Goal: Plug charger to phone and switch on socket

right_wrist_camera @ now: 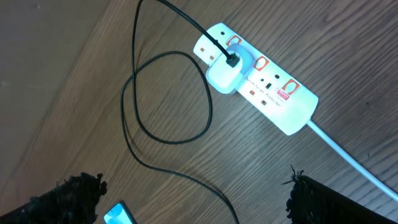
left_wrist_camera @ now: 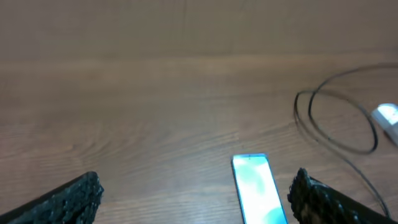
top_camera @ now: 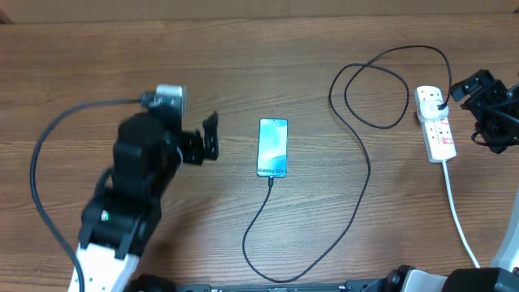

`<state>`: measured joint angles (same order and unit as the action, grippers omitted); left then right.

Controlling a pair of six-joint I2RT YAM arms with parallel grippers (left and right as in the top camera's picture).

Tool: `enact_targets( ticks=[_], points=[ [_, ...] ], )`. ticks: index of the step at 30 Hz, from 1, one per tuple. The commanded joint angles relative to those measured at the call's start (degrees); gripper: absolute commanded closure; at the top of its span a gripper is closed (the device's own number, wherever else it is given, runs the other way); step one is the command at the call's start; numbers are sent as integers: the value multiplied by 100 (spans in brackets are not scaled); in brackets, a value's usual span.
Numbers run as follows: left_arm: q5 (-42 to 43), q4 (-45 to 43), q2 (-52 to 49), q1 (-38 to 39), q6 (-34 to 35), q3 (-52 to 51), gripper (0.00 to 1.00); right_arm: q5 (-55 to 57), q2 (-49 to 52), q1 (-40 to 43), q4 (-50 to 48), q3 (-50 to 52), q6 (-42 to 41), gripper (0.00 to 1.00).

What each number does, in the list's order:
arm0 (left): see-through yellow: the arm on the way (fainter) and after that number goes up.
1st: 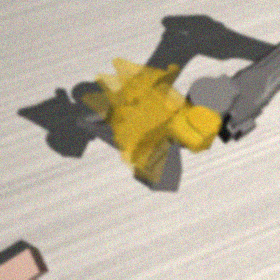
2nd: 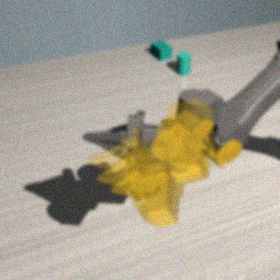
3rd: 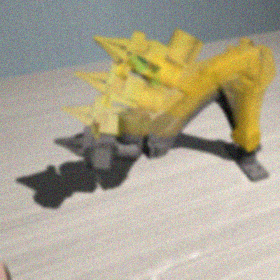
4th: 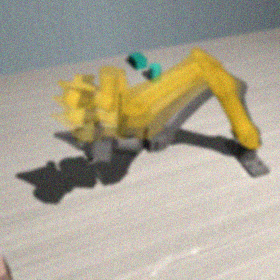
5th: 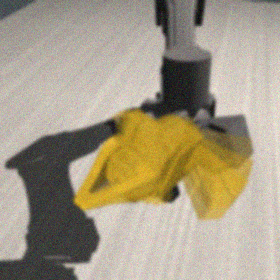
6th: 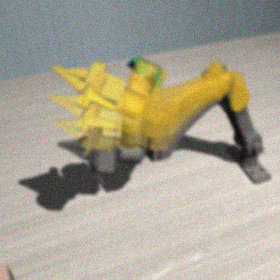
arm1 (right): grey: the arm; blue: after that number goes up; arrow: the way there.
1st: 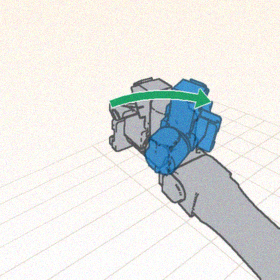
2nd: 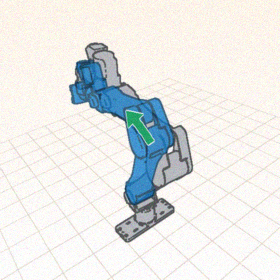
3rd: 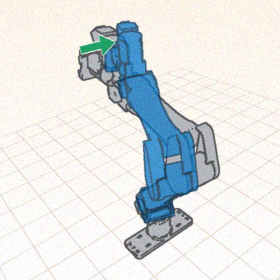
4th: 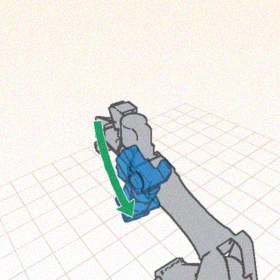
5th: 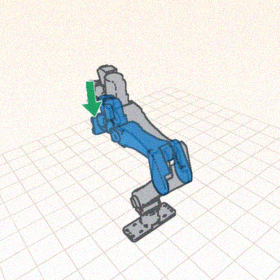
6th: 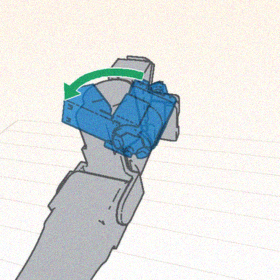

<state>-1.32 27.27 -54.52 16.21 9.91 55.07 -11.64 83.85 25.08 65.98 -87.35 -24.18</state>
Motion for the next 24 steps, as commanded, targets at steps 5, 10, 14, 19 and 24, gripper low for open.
enact_targets(
  ticks=[5, 10, 14, 19, 24],
  points=[
    [1156, -1661, 1554, -782, -850, -1655, 0, 2, 15, -17, -26, -44, -26, 0],
    [1257, -2529, 2577, -1073, -1036, -2590, 0, 2, 15, -17, -26, -44, -26, 0],
    [1257, -2979, 3366, -1137, -1532, -3233, 0, 2, 15, -17, -26, -44, -26, 0],
    [1067, -3062, 4159, -1145, -1937, -3786, 0, 2, 15, -17, -24, -44, -26, 0],
    [977, -3062, 4809, -1346, -1888, -4286, 0, 2, 15, -17, -26, -44, -26, 0]
  ],
)
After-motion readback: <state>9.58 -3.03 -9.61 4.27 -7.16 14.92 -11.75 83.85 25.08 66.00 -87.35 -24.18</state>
